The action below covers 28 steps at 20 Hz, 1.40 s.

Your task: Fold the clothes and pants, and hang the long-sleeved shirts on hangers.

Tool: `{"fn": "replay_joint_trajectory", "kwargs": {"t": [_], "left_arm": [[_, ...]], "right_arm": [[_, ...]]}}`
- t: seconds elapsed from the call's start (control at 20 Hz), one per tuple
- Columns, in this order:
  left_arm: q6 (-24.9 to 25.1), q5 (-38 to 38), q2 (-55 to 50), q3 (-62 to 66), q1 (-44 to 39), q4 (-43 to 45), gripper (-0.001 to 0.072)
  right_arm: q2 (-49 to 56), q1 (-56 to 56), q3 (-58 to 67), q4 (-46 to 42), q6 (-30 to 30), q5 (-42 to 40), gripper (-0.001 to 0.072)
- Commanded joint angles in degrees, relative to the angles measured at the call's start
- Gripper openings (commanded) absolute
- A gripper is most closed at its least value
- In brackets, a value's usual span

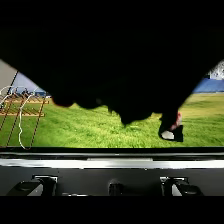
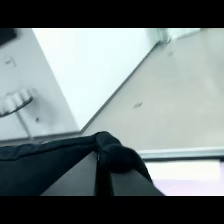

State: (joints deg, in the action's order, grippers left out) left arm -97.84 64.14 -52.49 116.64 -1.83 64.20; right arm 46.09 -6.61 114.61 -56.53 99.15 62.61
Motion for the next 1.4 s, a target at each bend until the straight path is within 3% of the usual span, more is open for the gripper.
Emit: {"fn": "replay_joint_trajectory", "kwargs": {"t": [0.0, 0.2, 0.35, 0.65, 0.85, 0.9, 1.05, 1.1, 1.2, 1.25, 1.3, 1.35], "left_arm": [[-2.12, 0.02, 4.15, 1.36, 0.07, 3.52, 0.0035], [-2.75, -1.81, 2.49, -5.16, 0.07, 3.52, 0.0035], [-2.67, -4.98, -3.67, -12.09, 0.02, 3.37, 0.0035], [2.05, -14.91, -28.61, -15.23, -3.34, 3.34, 0.0034], [1.07, -14.01, -44.26, -15.23, -3.91, 1.22, 0.0035], [-0.61, -12.76, -47.19, -15.23, -3.91, 1.09, 0.0035], [-1.81, -7.21, -51.60, -15.23, -3.85, 1.20, 0.0041], [-1.18, -5.03, -51.80, -15.23, -3.65, 1.40, 0.0114], [-1.20, -0.70, -50.62, -15.19, -2.71, 1.60, 0.0511], [-1.18, 1.62, -49.46, -15.19, -1.92, 1.68, 0.0559], [-1.18, 4.17, -47.82, -15.19, -0.87, 1.77, 0.0562], [-1.20, 6.88, -45.83, -15.19, 0.13, 2.56, 0.0573]], "right_arm": [[-4.90, -0.02, 1.14, -10.03, 4.42, -0.39, 0.0046], [1.51, -0.02, 1.11, -11.17, 4.52, -2.99, 0.0046], [13.25, -0.02, 1.14, -4.20, 5.18, -5.99, 0.0046], [43.58, 0.70, 1.11, 9.55, 1.60, -11.47, 0.0047], [60.59, 5.14, 1.11, 8.57, 1.60, -12.33, 0.0048], [63.54, 6.27, 1.11, 7.02, 1.60, -11.13, 0.0066], [67.34, 7.56, 1.11, 1.44, 1.60, -5.40, 0.0231], [66.95, 7.28, 1.14, 0.17, 1.55, -2.84, 0.0267], [63.89, 5.81, 1.14, -5.84, -0.83, 5.46, 0.0383], [61.55, 4.94, 1.14, -10.75, -0.72, 9.66, 0.0473], [58.88, 4.09, 1.11, -15.47, -0.94, 13.99, 0.0531], [55.74, 3.17, 1.05, -20.33, -2.03, 18.29, 0.0531]]}}
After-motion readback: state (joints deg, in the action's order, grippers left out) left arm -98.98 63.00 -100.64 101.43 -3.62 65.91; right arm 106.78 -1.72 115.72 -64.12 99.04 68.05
